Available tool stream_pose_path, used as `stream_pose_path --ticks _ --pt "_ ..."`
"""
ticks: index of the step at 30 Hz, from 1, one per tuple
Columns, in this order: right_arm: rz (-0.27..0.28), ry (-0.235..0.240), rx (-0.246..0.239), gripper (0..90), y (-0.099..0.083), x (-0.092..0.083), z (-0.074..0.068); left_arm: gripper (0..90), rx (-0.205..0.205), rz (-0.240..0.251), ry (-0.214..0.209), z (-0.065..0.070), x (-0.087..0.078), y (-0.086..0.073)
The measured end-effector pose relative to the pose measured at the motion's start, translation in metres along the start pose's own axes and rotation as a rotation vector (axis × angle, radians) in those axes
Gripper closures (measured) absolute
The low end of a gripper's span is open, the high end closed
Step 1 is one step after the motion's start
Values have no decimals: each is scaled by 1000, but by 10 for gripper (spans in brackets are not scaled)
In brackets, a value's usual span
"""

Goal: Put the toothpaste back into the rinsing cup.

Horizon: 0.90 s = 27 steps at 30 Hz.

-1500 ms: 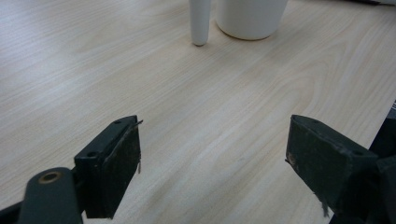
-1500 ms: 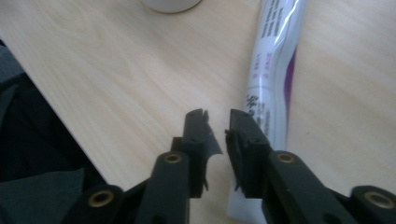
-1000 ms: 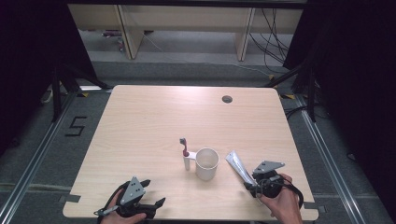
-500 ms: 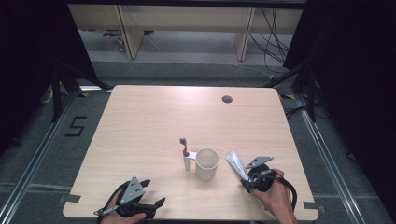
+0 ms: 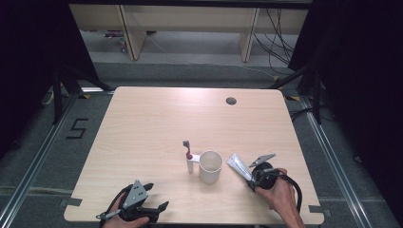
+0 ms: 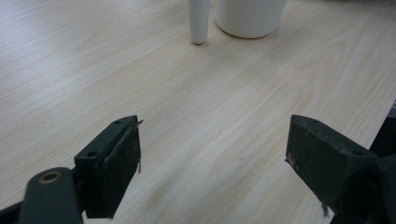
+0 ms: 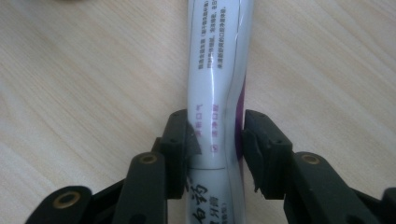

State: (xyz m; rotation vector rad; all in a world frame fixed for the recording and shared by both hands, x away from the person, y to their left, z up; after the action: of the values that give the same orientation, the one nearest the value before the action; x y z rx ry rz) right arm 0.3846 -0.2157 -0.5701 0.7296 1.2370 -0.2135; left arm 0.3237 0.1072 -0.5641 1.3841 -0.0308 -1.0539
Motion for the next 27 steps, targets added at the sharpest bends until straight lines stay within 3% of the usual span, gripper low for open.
stream_pose_path --ticks 2,3,5,6,12,13,18,21,22,23,24,26,27 --pt "0 -2 -1 652 1 0 1 176 1 -1 -2 0 0 0" --pt "-9 2 2 733 2 -2 2 176 -1 1 0 0 0 0" --pt "-8 -6 0 749 3 -3 4 176 0 1 0 0 -1 1" --pt "-10 1 -19 747 5 -2 7 176 0 -2 -1 0 0 0" --pt "-32 25 -4 749 6 0 8 176 2 -3 -6 1 1 0" --pt "-41 48 8 751 7 1 7 176 27 -23 7 -2 0 -2" --pt "-58 41 -19 751 8 3 11 176 3 -5 -5 1 1 -1" --pt "-73 57 -1 753 8 5 10 176 31 -25 8 -2 0 -2" --pt "-69 55 -18 751 9 7 11 176 3 -5 -7 2 1 -1" --pt "-68 57 -40 751 9 8 13 177 3 -5 -6 2 1 -1" --pt "-86 53 1 751 8 8 11 176 32 -27 9 -2 0 -2" --pt "-86 57 2 752 9 8 10 176 28 -24 7 -2 0 -2" --pt "-89 59 -2 753 9 8 11 176 3 -5 -6 2 1 -1"
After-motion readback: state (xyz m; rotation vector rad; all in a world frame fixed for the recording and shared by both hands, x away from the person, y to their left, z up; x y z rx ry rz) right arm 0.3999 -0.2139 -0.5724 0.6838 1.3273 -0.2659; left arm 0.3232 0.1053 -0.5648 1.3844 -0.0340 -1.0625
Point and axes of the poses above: each handheld gripper's, and its own axes: x roughly forward along the jaws, y roughly out of its top, z roughly to its right, the point moved 10 cm from there along x, roughly forward along the jaws, and after that the axes turned 15 degrees about -x, right-handed, at the moved point
